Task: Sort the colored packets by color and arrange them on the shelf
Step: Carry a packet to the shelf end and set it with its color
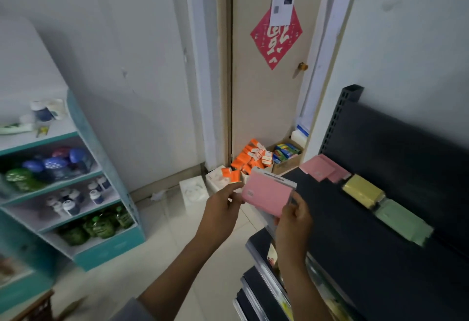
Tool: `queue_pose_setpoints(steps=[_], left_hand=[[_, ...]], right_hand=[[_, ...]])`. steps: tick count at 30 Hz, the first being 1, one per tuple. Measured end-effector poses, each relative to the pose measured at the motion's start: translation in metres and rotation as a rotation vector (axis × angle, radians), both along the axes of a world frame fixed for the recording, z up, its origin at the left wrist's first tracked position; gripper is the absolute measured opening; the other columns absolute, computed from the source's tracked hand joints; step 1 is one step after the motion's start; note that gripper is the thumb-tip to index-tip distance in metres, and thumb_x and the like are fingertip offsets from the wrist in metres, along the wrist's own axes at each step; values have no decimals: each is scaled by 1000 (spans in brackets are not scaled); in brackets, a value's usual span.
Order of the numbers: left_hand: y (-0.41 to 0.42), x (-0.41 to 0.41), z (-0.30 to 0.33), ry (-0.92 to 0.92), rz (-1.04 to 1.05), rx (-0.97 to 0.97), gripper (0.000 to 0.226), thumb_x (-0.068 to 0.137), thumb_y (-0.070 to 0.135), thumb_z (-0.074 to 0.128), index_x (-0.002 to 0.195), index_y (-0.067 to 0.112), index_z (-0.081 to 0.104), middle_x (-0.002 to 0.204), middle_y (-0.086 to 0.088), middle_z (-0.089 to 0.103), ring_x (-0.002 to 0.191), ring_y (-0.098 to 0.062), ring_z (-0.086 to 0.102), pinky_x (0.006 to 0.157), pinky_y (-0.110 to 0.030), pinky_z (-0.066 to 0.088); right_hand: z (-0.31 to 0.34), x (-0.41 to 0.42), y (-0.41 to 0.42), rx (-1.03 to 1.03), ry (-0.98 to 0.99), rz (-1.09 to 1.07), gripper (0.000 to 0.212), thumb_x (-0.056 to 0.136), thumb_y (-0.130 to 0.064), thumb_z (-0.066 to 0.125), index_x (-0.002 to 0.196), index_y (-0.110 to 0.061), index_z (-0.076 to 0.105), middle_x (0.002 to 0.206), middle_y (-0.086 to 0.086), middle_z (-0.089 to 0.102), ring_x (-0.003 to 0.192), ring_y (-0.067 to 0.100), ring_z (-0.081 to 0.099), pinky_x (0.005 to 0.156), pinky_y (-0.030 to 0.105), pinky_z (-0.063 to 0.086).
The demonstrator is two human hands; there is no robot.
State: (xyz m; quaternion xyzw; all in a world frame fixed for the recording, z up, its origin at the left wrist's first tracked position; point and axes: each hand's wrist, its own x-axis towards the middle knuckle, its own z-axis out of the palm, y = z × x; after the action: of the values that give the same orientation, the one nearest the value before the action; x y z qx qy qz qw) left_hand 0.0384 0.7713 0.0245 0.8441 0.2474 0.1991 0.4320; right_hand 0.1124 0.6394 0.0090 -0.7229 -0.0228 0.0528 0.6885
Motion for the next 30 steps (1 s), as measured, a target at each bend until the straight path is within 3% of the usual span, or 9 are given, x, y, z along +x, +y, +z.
queue_pose_setpoints(steps=[3,6,10,16,19,24,28,30], left_hand=[[14,16,5,35,-4,61,33,104,24,51,137,30,57,107,11,69,78,5,61,67,-4,45],[29,38,15,61,-29,117,33,104,25,52,137,29,57,113,10,69,80,6,60,68,-4,43],[47,76,27,90,-49,158,31,104,28,53,135,31,57,119,11,67,80,4,59,70,-6,42],[51,127,18,104,-143,178,35,103,22,53,137,28,58,122,9,68,77,9,57,69,-3,40],[47,147,12,121,-213,161,35,104,26,51,138,29,57,122,9,68,78,8,59,76,-12,48],[55,183,0,145,-335,133,36,101,26,51,137,26,59,119,9,70,82,-4,67,86,-33,57],[61,209,-12,181,-465,134,36,101,29,51,135,25,61,117,6,72,88,-7,68,91,-36,56],[62,219,-11,185,-548,146,36,101,29,50,136,24,60,120,5,71,93,-7,67,93,-30,53]], right_hand=[[-2,20,18,20,3,3,36,107,-20,39,141,-27,51,130,5,60,115,29,62,87,43,59],[-5,42,35,52,11,-3,38,107,-21,40,143,-29,49,126,10,61,109,36,62,74,38,57],[-7,75,51,39,17,-33,41,106,-20,42,146,-30,45,118,17,64,87,29,63,60,31,47],[-12,110,50,-7,23,-68,50,104,-13,46,151,-30,40,119,16,65,88,26,65,65,33,50],[-21,125,44,-11,61,-125,55,104,-8,45,152,-32,36,125,14,61,92,33,64,66,38,51],[-32,151,36,-22,102,-252,56,102,-1,43,150,-31,40,116,7,61,70,24,57,61,39,46],[-37,162,38,-52,90,-377,54,103,0,42,150,-26,41,118,6,60,66,23,54,56,34,43],[-38,167,37,-85,79,-448,51,103,-1,43,149,-24,42,122,7,59,66,24,54,57,34,43]])
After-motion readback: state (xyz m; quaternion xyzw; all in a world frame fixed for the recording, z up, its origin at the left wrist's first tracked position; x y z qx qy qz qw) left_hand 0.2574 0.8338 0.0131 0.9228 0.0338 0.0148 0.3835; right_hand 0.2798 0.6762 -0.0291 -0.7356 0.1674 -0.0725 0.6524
